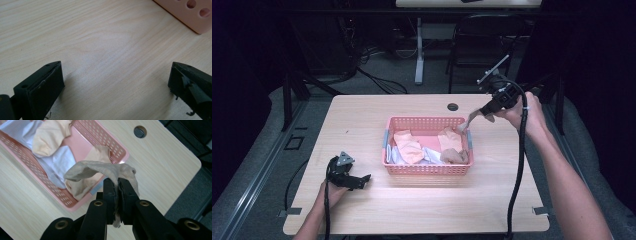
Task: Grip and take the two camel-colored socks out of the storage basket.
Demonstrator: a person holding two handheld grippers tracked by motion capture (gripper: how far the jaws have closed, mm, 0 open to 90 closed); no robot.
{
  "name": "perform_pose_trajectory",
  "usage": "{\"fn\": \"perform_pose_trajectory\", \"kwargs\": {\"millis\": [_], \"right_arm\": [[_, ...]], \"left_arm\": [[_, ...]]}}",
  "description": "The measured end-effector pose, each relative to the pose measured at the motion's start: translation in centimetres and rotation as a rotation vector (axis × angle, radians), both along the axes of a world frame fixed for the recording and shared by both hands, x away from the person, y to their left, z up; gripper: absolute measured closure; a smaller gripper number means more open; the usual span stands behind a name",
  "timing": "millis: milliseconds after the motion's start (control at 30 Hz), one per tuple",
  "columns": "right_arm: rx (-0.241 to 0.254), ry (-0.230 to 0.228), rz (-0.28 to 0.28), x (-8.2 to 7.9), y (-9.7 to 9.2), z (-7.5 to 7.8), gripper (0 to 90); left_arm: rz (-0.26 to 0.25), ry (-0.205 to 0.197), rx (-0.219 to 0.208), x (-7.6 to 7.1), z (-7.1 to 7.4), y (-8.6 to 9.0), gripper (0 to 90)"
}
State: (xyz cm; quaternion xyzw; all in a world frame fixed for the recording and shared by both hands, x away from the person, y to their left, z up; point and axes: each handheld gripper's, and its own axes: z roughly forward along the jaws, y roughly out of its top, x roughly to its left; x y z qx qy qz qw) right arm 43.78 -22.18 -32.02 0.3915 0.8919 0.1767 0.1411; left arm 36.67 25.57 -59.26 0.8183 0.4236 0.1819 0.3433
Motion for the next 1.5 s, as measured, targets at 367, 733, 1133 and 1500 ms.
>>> {"fn": "perform_pose_trajectory", "kwargs": {"millis": [367,733,1133,1500], "right_arm": [[-0.041,0.003,-0.078,-0.5,-3.5,-0.1,84.9],[-0.104,0.048,-0.163,-0.4,-6.9,-1.9,84.9],[-0.127,0.099,-0.178,-0.1,-7.7,-5.0,84.9],[-0.131,0.113,-0.189,0.2,-7.3,-7.7,84.8]], "left_arm": [[0.0,-0.001,0.0,0.0,0.0,0.0,0.0],[-0.002,0.004,0.002,0.0,0.0,0.0,0.0],[-0.003,0.004,0.002,0.0,0.0,0.0,0.0],[-0.003,0.004,0.002,0.0,0.0,0.0,0.0]]}}
